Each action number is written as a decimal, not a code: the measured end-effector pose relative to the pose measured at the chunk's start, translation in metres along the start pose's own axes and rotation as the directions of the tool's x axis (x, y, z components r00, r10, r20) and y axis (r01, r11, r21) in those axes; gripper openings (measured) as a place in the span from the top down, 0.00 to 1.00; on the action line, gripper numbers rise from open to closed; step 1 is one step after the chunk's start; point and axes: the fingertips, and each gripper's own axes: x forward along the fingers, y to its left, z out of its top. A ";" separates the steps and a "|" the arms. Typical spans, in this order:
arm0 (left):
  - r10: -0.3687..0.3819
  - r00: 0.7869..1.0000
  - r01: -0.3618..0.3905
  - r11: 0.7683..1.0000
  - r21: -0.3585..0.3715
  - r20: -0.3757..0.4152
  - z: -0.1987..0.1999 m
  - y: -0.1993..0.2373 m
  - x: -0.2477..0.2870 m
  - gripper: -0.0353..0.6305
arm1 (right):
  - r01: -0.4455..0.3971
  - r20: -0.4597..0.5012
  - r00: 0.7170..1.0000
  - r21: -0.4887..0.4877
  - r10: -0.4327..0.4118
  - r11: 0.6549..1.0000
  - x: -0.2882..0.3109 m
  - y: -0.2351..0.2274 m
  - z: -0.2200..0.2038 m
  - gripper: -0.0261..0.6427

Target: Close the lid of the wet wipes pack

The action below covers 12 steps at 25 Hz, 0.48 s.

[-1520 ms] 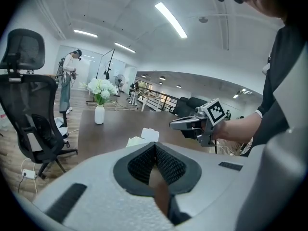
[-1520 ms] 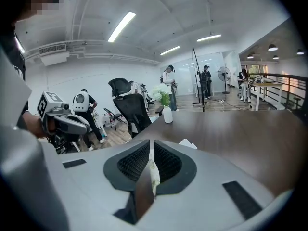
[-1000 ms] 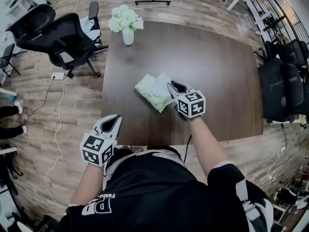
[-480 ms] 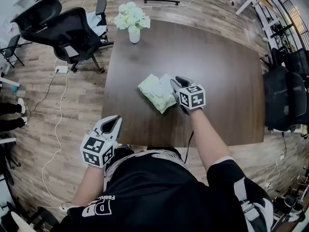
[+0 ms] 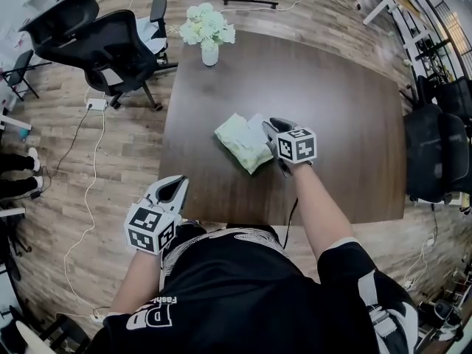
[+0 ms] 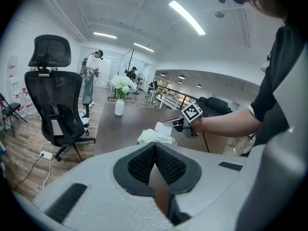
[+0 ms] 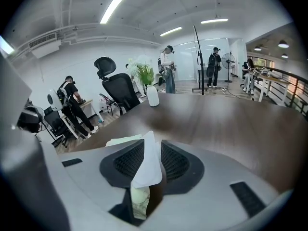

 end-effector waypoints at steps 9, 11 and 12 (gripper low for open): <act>-0.031 1.000 0.031 0.999 0.017 -0.002 0.001 0.004 -0.001 0.92 | 0.002 0.025 1.000 -0.023 -0.002 1.000 -0.008 0.018 0.012 0.81; -0.042 0.999 0.042 0.999 0.022 -0.004 0.002 0.004 -0.001 0.92 | 0.003 0.034 0.999 -0.026 -0.002 1.000 -0.012 0.024 0.014 0.81; -0.047 0.999 0.047 0.999 0.025 -0.005 0.002 0.005 -0.001 0.92 | 0.002 0.039 0.999 -0.025 -0.001 1.000 -0.013 0.027 0.014 0.81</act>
